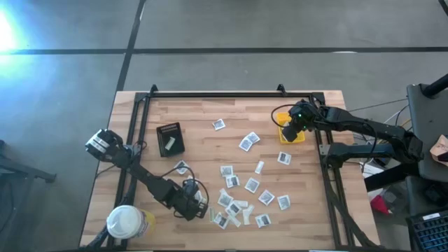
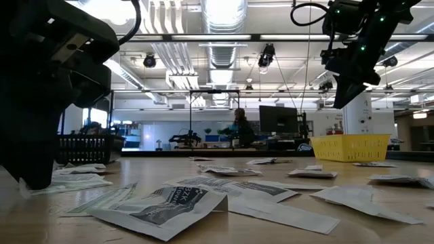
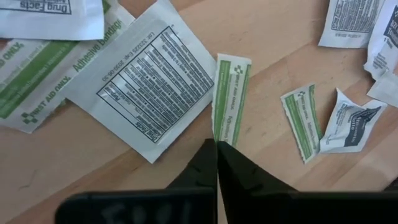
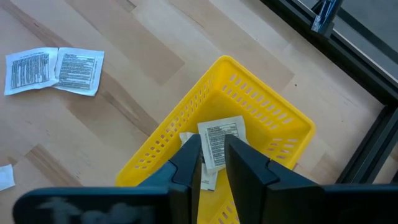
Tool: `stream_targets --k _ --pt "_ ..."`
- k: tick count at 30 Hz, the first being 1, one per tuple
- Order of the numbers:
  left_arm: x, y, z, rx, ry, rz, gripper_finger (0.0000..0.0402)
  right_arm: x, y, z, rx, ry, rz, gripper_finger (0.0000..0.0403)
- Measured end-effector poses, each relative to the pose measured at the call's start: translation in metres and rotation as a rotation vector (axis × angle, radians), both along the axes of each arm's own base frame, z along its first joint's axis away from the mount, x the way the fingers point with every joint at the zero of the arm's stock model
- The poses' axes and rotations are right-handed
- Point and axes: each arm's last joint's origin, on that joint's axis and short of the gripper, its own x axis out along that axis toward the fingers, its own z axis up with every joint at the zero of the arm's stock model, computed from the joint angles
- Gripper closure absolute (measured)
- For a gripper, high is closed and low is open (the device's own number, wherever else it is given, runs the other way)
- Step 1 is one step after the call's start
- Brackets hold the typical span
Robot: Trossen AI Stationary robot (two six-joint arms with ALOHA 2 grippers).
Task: Pick & Place First Aid Supplies
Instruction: Put the green bandage into the black bin
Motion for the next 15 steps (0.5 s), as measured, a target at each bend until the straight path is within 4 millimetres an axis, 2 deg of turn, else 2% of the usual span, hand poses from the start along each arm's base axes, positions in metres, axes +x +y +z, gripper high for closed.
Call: stream_targets --k 8,15 --pt "-0.002 -0.001 0.002 0.020 -0.015 -0.037 0.0401 0.000 0.000 0.000 0.000 0.000 0.000 0.0339" --pt "-0.006 0.000 0.018 0.020 -0.058 -0.078 0.0401 0.000 0.002 0.000 0.046 -0.023 0.051 0.0339"
